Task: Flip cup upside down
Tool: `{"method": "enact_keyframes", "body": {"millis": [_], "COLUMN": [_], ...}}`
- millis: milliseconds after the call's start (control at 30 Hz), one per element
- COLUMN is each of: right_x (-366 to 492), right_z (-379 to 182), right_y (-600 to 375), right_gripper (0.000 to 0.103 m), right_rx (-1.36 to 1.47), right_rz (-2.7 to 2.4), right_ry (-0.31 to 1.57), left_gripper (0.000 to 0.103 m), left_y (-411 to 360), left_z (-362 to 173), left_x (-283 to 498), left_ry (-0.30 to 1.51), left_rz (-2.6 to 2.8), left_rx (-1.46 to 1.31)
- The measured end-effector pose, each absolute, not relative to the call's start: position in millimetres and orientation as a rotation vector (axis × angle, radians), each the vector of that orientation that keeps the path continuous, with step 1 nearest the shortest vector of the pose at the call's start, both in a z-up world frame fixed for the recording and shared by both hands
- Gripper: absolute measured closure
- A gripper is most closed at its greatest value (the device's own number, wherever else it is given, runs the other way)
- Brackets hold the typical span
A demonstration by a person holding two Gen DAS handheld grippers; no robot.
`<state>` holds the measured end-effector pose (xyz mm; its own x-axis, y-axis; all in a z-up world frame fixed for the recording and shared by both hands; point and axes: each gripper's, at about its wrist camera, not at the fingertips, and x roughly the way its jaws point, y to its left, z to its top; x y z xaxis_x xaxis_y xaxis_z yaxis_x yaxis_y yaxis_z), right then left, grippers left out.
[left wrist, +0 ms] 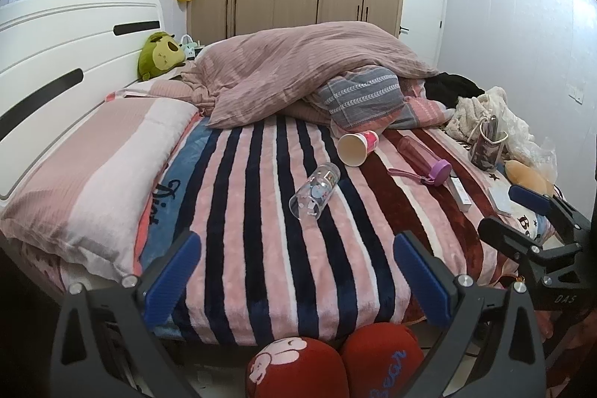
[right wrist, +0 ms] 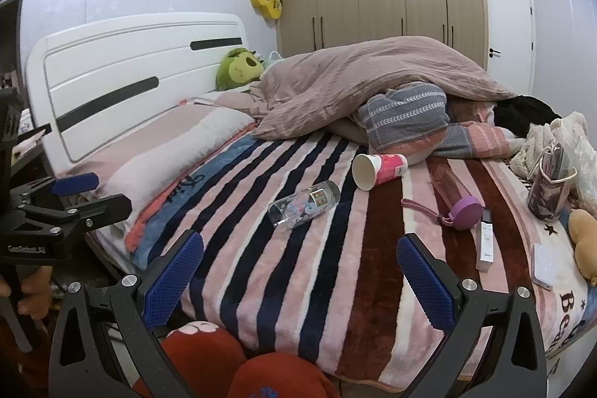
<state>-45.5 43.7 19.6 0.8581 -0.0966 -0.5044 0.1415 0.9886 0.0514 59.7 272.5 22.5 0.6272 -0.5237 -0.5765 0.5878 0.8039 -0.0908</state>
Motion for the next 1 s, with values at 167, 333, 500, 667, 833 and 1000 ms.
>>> {"method": "enact_keyframes", "body": {"millis": [167,333,500,667,833,1000], "right_x": [-50,-47,-37,-23,-4,21], "right_z": [21,19,13,4,-9,-30], "right_y": [45,41,34,27,9,-18], "right_gripper": [0.0,0.0,0.0,0.0,0.0,0.0], "right_rx": [0.091,0.119,0.144,0.158,0.202,0.283], "right_rz": [-0.142,-0.112,-0.083,-0.09,-0.095,-0.078], "right_ry": [0.509,0.526,0.569,0.587,0.585,0.602], "left_gripper": [0.001,0.001,0.001,0.001,0.001,0.001], "left_y": [271,270,273,258,237,206], "left_z": [22,22,18,16,6,-12], "left_x": [61,60,57,79,105,138], "left_ry": [0.626,0.626,0.635,0.656,0.685,0.723], "left_rz": [-0.638,-0.637,-0.648,-0.656,-0.674,-0.716], "left_rx": [0.107,0.108,0.11,0.131,0.164,0.204]}}
